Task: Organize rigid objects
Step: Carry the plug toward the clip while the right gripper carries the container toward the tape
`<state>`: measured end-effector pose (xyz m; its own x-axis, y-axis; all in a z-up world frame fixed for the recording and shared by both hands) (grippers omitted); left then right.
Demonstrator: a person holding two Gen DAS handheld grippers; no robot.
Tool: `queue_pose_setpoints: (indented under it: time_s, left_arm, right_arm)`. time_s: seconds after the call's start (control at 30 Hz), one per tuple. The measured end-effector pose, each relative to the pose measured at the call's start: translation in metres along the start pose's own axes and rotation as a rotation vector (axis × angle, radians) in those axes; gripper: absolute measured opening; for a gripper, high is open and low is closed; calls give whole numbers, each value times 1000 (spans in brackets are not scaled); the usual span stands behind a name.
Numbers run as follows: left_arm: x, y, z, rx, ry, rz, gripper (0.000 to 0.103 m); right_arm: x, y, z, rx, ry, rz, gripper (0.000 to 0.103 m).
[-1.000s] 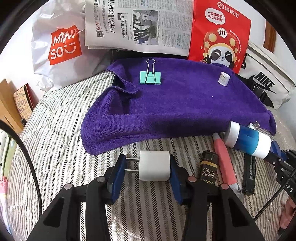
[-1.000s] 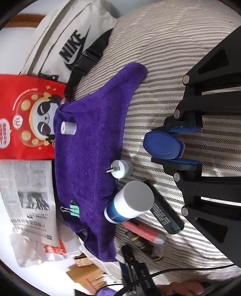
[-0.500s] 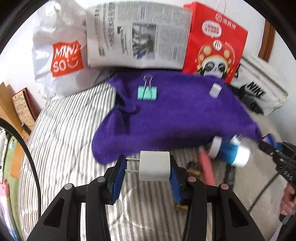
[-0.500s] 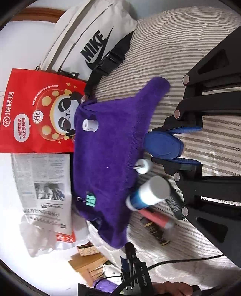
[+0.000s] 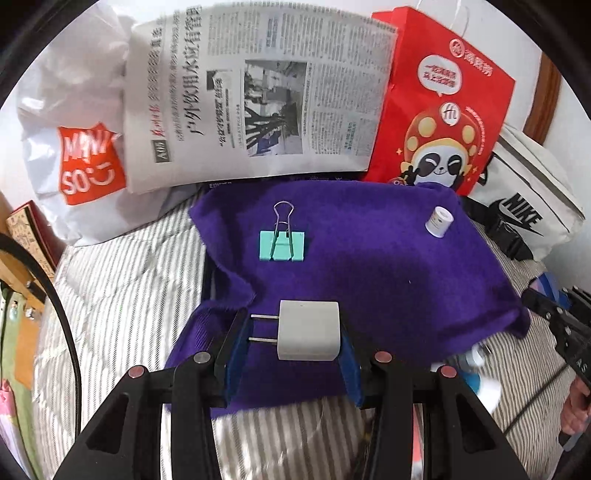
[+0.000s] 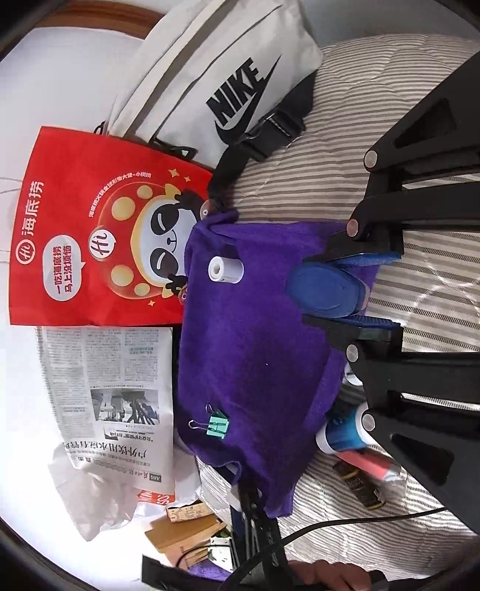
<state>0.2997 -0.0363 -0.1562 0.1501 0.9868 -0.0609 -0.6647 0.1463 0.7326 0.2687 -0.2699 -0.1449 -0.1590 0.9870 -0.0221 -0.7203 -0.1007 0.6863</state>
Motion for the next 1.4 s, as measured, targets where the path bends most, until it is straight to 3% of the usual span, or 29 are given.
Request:
queue_pose_setpoints:
  time_s: [0.37, 0.67, 1.4]
  left_arm:
    - [2, -49, 14, 44, 50, -2, 42]
    - [1, -74, 19, 65, 14, 45, 42]
    - [-3, -92, 21, 69, -43, 66, 43]
  right_arm:
    - [-13, -48, 9, 51, -31, -18, 22]
    - [-16, -73, 18, 64, -40, -13, 22]
    - [-15, -131, 24, 155, -81, -31, 22]
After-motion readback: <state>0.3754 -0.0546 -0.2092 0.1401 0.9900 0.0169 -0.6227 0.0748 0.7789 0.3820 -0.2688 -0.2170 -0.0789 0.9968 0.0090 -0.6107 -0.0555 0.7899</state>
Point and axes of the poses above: each gripper's, at about its wrist camera, not at the fingertips, and y roughly against the way its jaws point, x to its left, z to its top, the point moved 9 cm from there along -y, roughly the way its jaws point, and after that the axes turned 5 degrees about -x, right-handed, at the moved point
